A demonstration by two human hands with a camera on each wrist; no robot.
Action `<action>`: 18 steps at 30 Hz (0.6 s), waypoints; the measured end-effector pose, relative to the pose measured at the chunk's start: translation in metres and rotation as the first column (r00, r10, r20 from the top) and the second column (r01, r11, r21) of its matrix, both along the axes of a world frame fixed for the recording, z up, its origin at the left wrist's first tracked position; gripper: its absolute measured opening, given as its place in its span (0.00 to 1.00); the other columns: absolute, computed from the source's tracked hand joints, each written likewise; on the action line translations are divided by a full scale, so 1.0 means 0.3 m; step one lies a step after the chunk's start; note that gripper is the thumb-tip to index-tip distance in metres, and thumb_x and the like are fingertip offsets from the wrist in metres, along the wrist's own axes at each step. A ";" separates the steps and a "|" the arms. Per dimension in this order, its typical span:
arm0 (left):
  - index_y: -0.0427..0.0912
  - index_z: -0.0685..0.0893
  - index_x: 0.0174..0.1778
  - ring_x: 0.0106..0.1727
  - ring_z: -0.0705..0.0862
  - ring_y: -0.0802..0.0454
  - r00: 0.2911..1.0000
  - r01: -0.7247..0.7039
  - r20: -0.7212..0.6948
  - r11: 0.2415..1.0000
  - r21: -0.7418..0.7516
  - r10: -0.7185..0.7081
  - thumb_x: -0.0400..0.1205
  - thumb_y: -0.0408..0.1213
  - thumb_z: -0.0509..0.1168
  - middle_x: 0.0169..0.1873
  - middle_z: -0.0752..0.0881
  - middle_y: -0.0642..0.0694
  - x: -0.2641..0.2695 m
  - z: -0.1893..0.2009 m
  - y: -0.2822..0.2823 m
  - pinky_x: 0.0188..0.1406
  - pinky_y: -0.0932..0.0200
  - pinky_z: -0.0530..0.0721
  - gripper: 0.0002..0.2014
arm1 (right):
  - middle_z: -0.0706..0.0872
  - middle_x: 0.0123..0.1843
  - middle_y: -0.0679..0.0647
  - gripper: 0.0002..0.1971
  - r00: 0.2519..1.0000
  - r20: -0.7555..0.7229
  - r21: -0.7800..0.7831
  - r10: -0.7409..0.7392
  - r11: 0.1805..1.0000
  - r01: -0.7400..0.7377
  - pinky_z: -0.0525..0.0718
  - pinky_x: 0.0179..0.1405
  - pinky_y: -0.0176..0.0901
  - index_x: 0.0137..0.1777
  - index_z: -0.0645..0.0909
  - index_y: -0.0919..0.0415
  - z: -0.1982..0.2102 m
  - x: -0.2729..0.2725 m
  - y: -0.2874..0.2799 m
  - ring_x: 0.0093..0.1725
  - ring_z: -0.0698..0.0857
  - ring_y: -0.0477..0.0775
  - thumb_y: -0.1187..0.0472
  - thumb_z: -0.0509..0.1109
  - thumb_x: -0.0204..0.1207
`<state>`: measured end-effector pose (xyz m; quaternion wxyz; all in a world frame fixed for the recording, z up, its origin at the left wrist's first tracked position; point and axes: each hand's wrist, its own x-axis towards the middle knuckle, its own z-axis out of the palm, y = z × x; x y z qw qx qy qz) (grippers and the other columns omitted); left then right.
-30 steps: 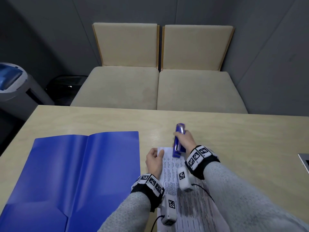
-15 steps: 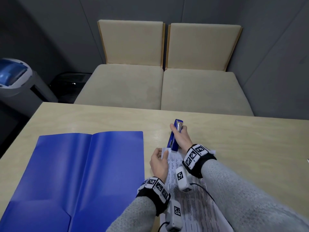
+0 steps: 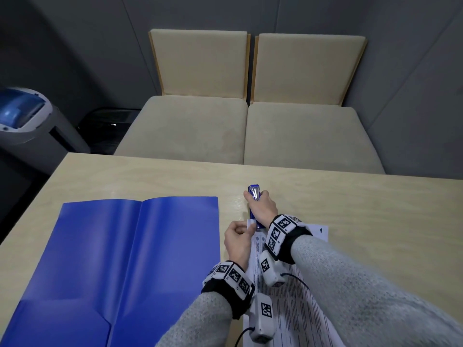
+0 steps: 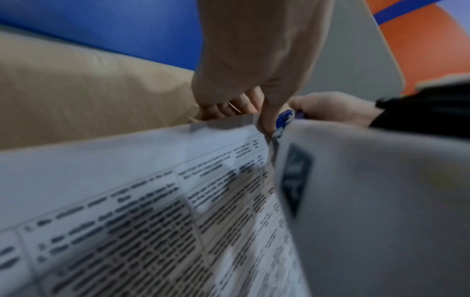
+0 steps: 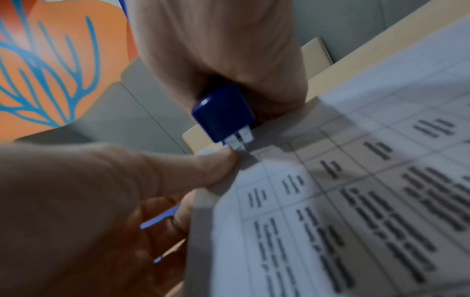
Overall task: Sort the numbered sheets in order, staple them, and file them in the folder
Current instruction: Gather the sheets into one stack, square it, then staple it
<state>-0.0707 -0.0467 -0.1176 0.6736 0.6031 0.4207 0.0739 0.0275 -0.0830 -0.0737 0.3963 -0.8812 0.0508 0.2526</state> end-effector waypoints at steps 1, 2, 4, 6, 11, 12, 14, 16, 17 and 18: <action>0.43 0.80 0.35 0.34 0.84 0.48 1.000 -0.004 -0.017 0.999 -0.040 0.004 0.72 0.38 0.76 0.30 0.84 0.45 0.002 0.002 0.007 0.45 0.44 0.85 0.10 | 0.80 0.49 0.57 0.26 1.000 0.008 -0.002 -0.011 1.000 0.011 0.76 0.51 0.49 0.59 0.72 0.63 -0.002 0.002 0.004 0.50 0.81 0.63 0.39 0.61 0.77; 0.43 0.80 0.35 0.35 0.86 0.45 1.000 -0.006 -0.030 0.997 -0.076 0.004 0.71 0.38 0.77 0.31 0.85 0.42 0.004 0.006 0.012 0.47 0.41 0.86 0.10 | 0.79 0.48 0.57 0.26 1.000 0.015 -0.002 -0.022 1.000 0.022 0.76 0.50 0.48 0.59 0.72 0.63 -0.004 0.004 0.008 0.48 0.80 0.62 0.39 0.61 0.78; 0.43 0.80 0.35 0.37 0.87 0.42 0.999 -0.010 -0.041 0.992 -0.122 0.005 0.70 0.37 0.78 0.33 0.85 0.40 0.009 0.009 0.018 0.49 0.35 0.87 0.11 | 0.78 0.46 0.57 0.26 0.999 0.029 -0.003 -0.036 0.999 0.036 0.75 0.49 0.48 0.58 0.74 0.63 -0.009 0.005 0.009 0.46 0.78 0.61 0.39 0.61 0.78; 0.42 0.80 0.36 0.38 0.86 0.42 0.999 -0.014 -0.036 0.987 -0.162 0.008 0.69 0.36 0.79 0.33 0.85 0.39 0.011 0.018 0.024 0.50 0.34 0.86 0.12 | 0.80 0.47 0.58 0.26 0.999 0.037 -0.010 -0.036 0.999 0.036 0.75 0.49 0.48 0.57 0.74 0.62 -0.017 0.006 0.009 0.46 0.79 0.62 0.38 0.61 0.78; 0.39 0.80 0.37 0.38 0.86 0.41 0.999 -0.003 -0.031 0.975 -0.222 -0.004 0.70 0.33 0.79 0.36 0.86 0.35 0.012 0.037 0.036 0.48 0.35 0.86 0.12 | 0.82 0.51 0.59 0.26 0.999 0.030 -0.013 -0.025 1.000 0.025 0.76 0.50 0.49 0.57 0.75 0.62 -0.030 0.008 0.012 0.51 0.82 0.64 0.38 0.60 0.77; 0.39 0.80 0.37 0.37 0.86 0.42 0.999 0.002 -0.039 0.977 -0.212 -0.011 0.70 0.34 0.79 0.35 0.86 0.36 0.011 0.039 0.037 0.48 0.35 0.86 0.12 | 0.82 0.51 0.60 0.26 0.999 0.031 -0.014 -0.024 1.000 0.024 0.76 0.48 0.48 0.58 0.75 0.62 -0.031 0.008 0.014 0.51 0.82 0.64 0.38 0.60 0.77; 0.40 0.81 0.38 0.37 0.87 0.42 0.998 0.025 -0.045 0.983 -0.180 -0.034 0.70 0.39 0.79 0.35 0.87 0.38 0.002 0.041 0.039 0.46 0.37 0.86 0.13 | 0.82 0.51 0.60 0.26 0.999 0.036 -0.018 -0.022 1.000 0.022 0.74 0.46 0.48 0.58 0.74 0.62 -0.034 0.007 0.017 0.49 0.81 0.63 0.38 0.60 0.78; 0.42 0.83 0.41 0.38 0.88 0.43 0.996 0.066 -0.058 0.990 -0.127 -0.074 0.72 0.43 0.76 0.36 0.89 0.41 -0.019 0.037 0.041 0.43 0.43 0.87 0.11 | 0.82 0.51 0.60 0.26 0.999 0.038 -0.020 -0.022 1.000 0.023 0.73 0.45 0.47 0.58 0.74 0.62 -0.037 0.007 0.018 0.45 0.78 0.61 0.38 0.60 0.78; 0.43 0.84 0.42 0.37 0.87 0.45 0.994 0.082 -0.067 0.992 -0.096 -0.089 0.74 0.43 0.73 0.35 0.88 0.44 -0.033 0.038 0.041 0.40 0.46 0.86 0.08 | 0.83 0.52 0.60 0.26 0.999 0.037 -0.023 -0.021 0.999 0.022 0.73 0.45 0.47 0.59 0.74 0.63 -0.039 0.007 0.017 0.45 0.77 0.61 0.38 0.60 0.78; 0.43 0.84 0.42 0.36 0.85 0.48 0.992 0.093 -0.078 0.994 -0.066 -0.098 0.77 0.40 0.71 0.34 0.87 0.47 -0.046 0.037 0.042 0.38 0.50 0.84 0.05 | 0.83 0.52 0.60 0.26 0.999 0.038 -0.027 -0.019 0.999 0.020 0.73 0.45 0.47 0.59 0.74 0.63 -0.040 0.007 0.018 0.44 0.77 0.61 0.38 0.60 0.78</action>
